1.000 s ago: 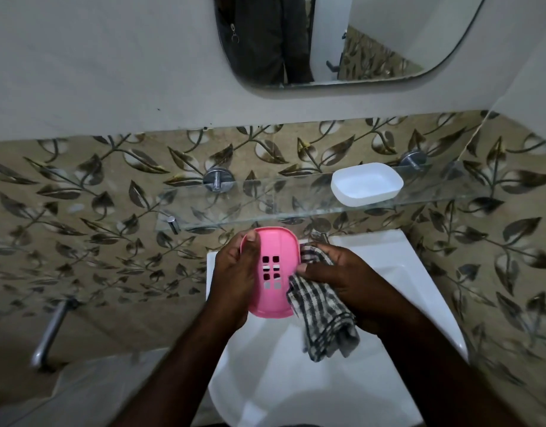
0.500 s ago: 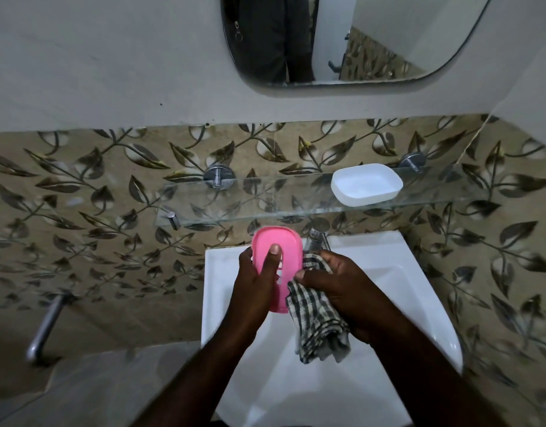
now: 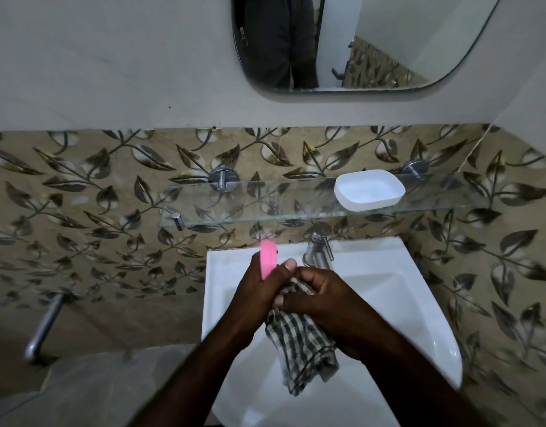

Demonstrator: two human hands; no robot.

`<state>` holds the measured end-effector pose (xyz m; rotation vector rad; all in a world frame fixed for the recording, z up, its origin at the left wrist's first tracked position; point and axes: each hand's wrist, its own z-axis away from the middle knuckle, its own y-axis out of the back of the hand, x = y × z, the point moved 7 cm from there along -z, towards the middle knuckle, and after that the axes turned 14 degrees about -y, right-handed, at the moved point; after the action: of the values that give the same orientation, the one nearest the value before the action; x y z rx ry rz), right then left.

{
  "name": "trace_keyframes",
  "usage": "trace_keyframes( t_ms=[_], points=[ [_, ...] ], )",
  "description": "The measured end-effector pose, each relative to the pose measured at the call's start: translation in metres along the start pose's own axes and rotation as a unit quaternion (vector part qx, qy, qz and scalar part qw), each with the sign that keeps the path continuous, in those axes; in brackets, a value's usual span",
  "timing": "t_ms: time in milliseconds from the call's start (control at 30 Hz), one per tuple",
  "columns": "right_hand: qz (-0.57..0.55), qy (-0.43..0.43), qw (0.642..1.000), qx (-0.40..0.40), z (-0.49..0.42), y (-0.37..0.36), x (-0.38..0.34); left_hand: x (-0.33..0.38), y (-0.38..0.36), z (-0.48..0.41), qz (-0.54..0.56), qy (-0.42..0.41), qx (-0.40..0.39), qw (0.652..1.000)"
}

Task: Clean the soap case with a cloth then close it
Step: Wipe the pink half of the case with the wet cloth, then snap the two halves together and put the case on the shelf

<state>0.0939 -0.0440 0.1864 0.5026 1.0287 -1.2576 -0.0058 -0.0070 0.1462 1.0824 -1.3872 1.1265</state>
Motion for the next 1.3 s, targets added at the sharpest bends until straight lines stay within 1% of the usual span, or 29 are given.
trace_keyframes(
  t_ms=[67, 100, 133, 167, 200, 233, 267, 300, 333, 400, 433, 467, 533, 600, 667, 700, 767, 867, 933, 967, 1000, 1033, 1067, 1100, 1133, 1167, 1233, 1300],
  points=[
    [0.001, 0.006, 1.000, 0.008, 0.003, 0.005, -0.006, -0.008, 0.003, 0.002, 0.110, 0.073, 0.013, 0.991],
    [0.012, 0.025, 0.999, 0.041, 0.005, 0.013, -0.012, -0.008, 0.006, 0.004, 0.150, 0.096, 0.026, 0.984],
    [0.034, 0.060, 0.993, 0.099, 0.008, 0.024, -0.021, -0.006, 0.008, 0.005, 0.176, 0.104, 0.032, 0.978],
    [0.067, 0.102, 0.977, 0.174, 0.013, 0.034, -0.032, -0.007, 0.009, 0.004, 0.192, 0.102, 0.031, 0.976],
    [0.107, 0.141, 0.954, 0.243, 0.018, 0.041, -0.042, -0.007, 0.006, 0.003, 0.204, 0.100, 0.020, 0.974],
    [0.145, 0.173, 0.930, 0.290, 0.021, 0.042, -0.050, -0.003, 0.000, 0.002, 0.212, 0.093, -0.004, 0.973],
    [0.175, 0.194, 0.914, 0.310, 0.021, 0.037, -0.054, 0.000, -0.007, 0.001, 0.212, 0.081, -0.026, 0.974],
    [0.193, 0.210, 0.908, 0.307, 0.019, 0.029, -0.054, 0.004, -0.016, -0.001, 0.206, 0.066, -0.043, 0.975],
    [0.220, 0.228, 0.900, 0.300, 0.018, 0.020, -0.053, 0.008, -0.021, -0.004, 0.199, 0.052, -0.041, 0.978],
    [0.284, 0.267, 0.873, 0.292, 0.018, 0.005, -0.053, 0.016, -0.026, -0.011, 0.210, 0.057, -0.019, 0.976],
    [0.302, 0.277, 0.866, 0.286, 0.020, 0.003, -0.055, 0.018, -0.027, -0.015, 0.217, 0.058, -0.014, 0.974],
    [0.311, 0.274, 0.868, 0.272, 0.022, 0.004, -0.058, 0.021, -0.026, -0.020, 0.226, 0.052, -0.013, 0.973],
    [0.331, 0.227, 0.892, 0.209, 0.022, 0.007, -0.063, 0.027, -0.020, -0.027, 0.227, 0.044, 0.006, 0.973],
    [0.361, 0.178, 0.906, 0.131, 0.021, 0.006, -0.066, 0.031, -0.012, -0.035, 0.194, 0.022, 0.027, 0.980],
    [0.376, 0.160, 0.909, 0.085, 0.021, 0.011, -0.072, 0.040, -0.010, -0.041, 0.157, -0.008, 0.028, 0.987],
    [0.377, 0.159, 0.909, 0.086, 0.021, 0.017, -0.078, 0.042, -0.011, -0.043, 0.160, -0.005, 0.025, 0.987],
    [0.336, 0.171, 0.917, 0.128, 0.022, 0.038, -0.096, 0.043, -0.007, -0.046, 0.188, 0.008, 0.044, 0.981],
    [0.140, 0.191, 0.955, 0.181, 0.016, 0.065, -0.116, 0.045, 0.015, -0.057, 0.233, -0.009, 0.100, 0.967],
    [0.043, 0.191, 0.960, 0.199, 0.002, 0.074, -0.129, 0.047, 0.024, -0.062, 0.250, -0.017, 0.112, 0.962],
    [0.028, 0.191, 0.959, 0.209, -0.010, 0.076, -0.136, 0.049, 0.025, -0.063, 0.255, -0.016, 0.113, 0.960],
    [0.042, 0.195, 0.953, 0.229, -0.021, 0.077, -0.143, 0.049, 0.026, -0.064, 0.258, -0.016, 0.116, 0.959],
    [0.099, 0.201, 0.936, 0.271, -0.031, 0.080, -0.149, 0.051, 0.025, -0.064, 0.260, -0.015, 0.113, 0.959],
    [0.178, 0.206, 0.906, 0.323, -0.039, 0.082, -0.154, 0.050, 0.026, -0.066, 0.256, -0.014, 0.113, 0.960],
    [0.254, 0.212, 0.864, 0.379, -0.043, 0.083, -0.157, 0.050, 0.027, -0.067, 0.257, -0.014, 0.112, 0.960],
    [0.299, 0.224, 0.827, 0.420, -0.042, 0.084, -0.159, 0.049, 0.028, -0.068, 0.260, -0.015, 0.114, 0.959],
    [0.318, 0.236, 0.806, 0.440, -0.038, 0.084, -0.159, 0.048, 0.030, -0.068, 0.269, -0.013, 0.114, 0.956],
    [0.334, 0.242, 0.793, 0.449, -0.030, 0.086, -0.154, 0.043, 0.034, -0.068, 0.294, -0.013, 0.113, 0.949],
    [0.383, 0.223, 0.772, 0.455, -0.025, 0.093, -0.143, 0.039, 0.036, -0.068, 0.328, -0.012, 0.102, 0.939]
  ],
)
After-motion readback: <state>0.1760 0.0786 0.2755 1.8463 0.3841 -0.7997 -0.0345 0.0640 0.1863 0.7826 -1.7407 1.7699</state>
